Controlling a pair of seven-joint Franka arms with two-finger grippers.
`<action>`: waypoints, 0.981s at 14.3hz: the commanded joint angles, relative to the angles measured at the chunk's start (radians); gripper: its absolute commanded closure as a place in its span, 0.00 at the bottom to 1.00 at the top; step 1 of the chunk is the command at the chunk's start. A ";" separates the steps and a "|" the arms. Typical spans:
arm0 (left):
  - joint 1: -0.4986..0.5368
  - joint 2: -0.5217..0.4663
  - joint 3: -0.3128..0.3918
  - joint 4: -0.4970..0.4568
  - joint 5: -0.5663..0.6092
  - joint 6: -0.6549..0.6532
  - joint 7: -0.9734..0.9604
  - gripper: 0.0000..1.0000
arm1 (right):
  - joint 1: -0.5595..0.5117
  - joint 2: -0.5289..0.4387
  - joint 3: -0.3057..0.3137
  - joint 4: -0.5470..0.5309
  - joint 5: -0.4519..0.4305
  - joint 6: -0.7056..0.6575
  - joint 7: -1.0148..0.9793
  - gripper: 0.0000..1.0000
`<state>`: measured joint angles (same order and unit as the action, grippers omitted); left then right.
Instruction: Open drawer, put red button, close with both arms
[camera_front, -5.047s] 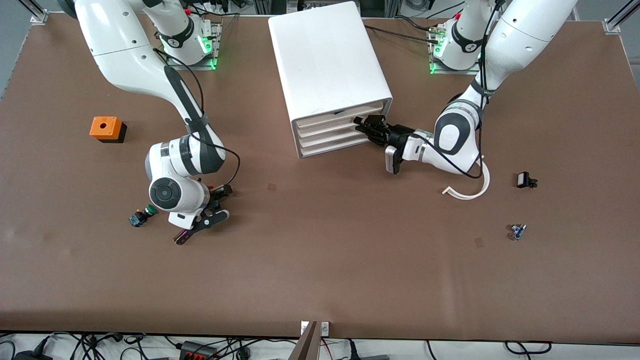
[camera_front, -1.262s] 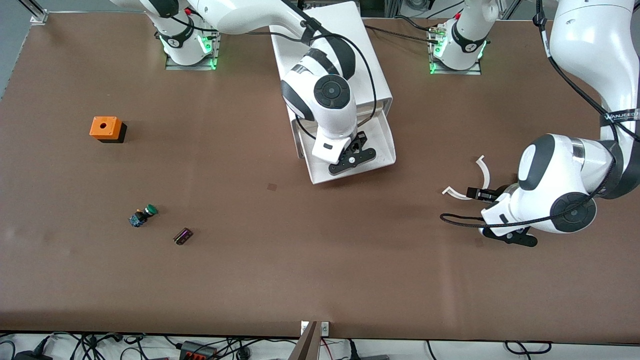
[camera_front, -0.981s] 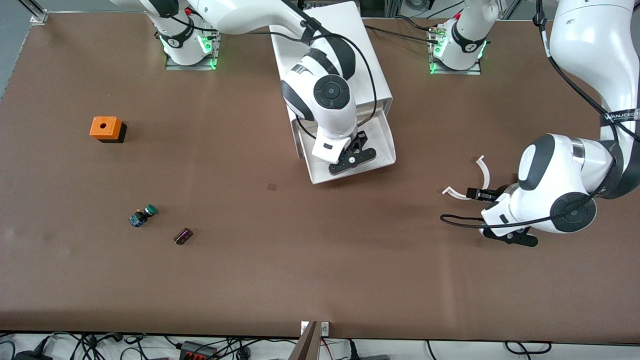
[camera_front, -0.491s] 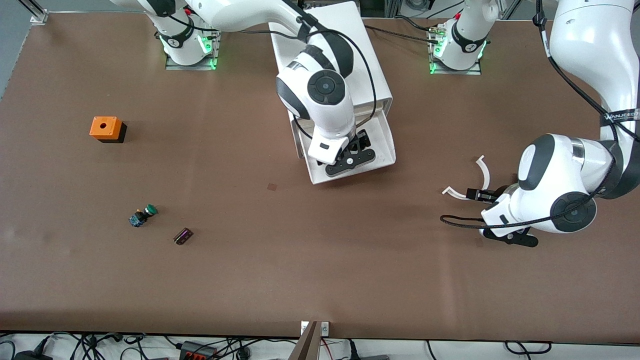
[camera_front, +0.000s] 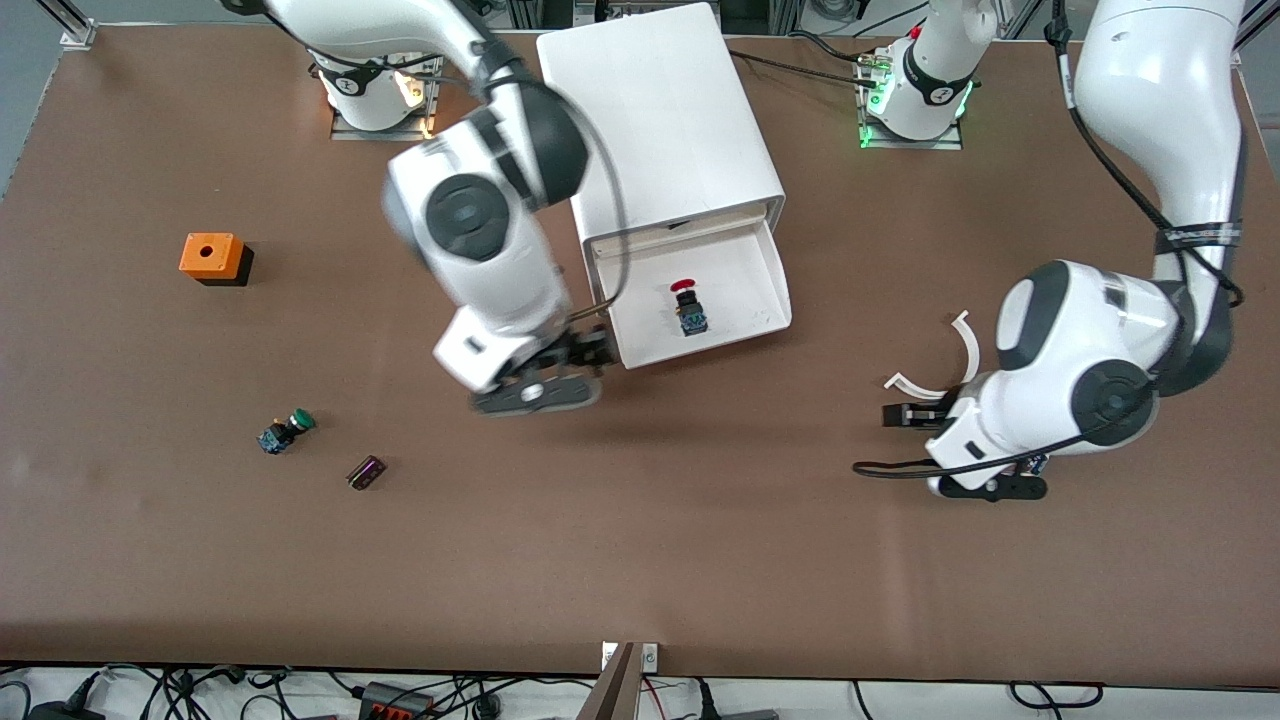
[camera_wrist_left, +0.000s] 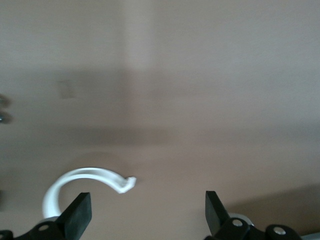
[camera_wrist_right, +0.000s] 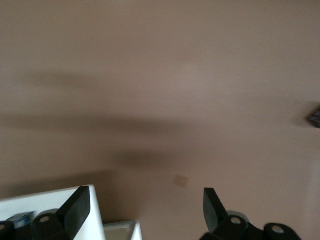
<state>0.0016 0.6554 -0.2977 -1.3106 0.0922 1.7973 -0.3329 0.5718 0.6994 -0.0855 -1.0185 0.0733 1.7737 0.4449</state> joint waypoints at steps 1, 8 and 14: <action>-0.067 -0.002 -0.006 -0.058 -0.009 0.123 -0.182 0.00 | -0.111 -0.029 0.010 -0.037 -0.003 -0.058 -0.073 0.00; -0.225 0.003 -0.005 -0.242 0.008 0.416 -0.492 0.00 | -0.337 -0.032 0.006 -0.063 -0.001 -0.072 -0.286 0.00; -0.275 -0.037 -0.070 -0.343 0.008 0.410 -0.617 0.00 | -0.446 -0.089 0.007 -0.063 0.011 -0.155 -0.385 0.00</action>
<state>-0.2783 0.6726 -0.3546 -1.5727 0.0926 2.1994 -0.9219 0.1376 0.6613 -0.0931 -1.0572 0.0753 1.6712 0.0711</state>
